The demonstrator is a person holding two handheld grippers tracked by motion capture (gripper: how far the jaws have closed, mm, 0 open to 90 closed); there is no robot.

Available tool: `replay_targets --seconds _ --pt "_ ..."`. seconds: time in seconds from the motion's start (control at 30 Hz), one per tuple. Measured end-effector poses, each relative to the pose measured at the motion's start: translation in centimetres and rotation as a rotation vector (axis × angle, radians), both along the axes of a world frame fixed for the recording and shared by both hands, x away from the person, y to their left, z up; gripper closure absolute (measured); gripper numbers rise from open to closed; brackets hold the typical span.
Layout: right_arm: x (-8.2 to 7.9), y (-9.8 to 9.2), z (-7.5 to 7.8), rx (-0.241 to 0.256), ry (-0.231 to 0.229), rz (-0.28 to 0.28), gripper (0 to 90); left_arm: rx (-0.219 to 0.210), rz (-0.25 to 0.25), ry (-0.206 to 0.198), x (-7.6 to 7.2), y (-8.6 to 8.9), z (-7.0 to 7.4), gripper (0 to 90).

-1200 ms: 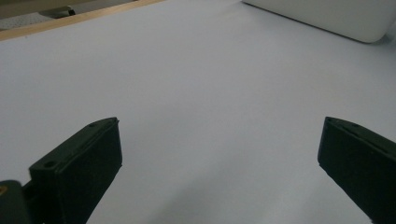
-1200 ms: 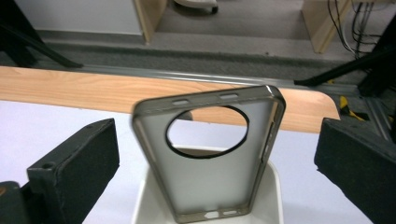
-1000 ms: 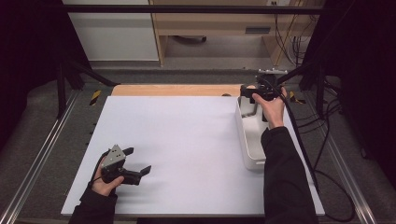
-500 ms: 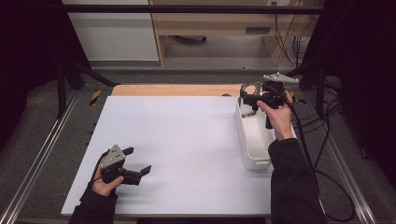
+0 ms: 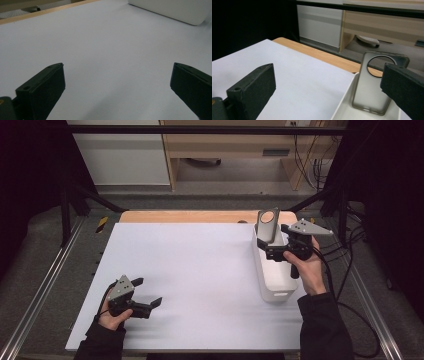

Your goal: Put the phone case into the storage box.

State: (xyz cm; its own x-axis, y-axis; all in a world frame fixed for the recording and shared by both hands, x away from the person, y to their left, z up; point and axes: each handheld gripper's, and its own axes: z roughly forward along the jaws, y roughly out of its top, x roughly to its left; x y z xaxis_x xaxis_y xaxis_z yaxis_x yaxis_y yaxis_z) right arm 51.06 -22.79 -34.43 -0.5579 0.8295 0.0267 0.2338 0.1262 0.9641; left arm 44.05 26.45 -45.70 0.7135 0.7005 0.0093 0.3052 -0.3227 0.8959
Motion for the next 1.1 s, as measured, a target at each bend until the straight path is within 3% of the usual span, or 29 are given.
replay_targets --seconds 0.43,0.77,0.9,1.1 --pt "-5.2 -1.2 -3.1 0.002 -0.026 0.118 0.4 -0.016 -0.004 -0.01 -0.1 -0.1 0.1 0.0" --pt "-7.4 -3.4 -6.4 0.024 -0.02 0.135 0.3 -0.028 -0.008 -0.023 -0.3 -0.1 0.2 0.0" --pt "-7.9 -4.6 -7.5 0.019 -0.012 0.116 0.3 -0.037 -0.011 -0.031 -0.4 -0.1 0.4 0.0" --pt "-8.2 -5.7 -8.8 0.008 0.026 0.111 0.3 -0.041 -0.014 -0.039 -0.5 -0.2 0.6 0.0"
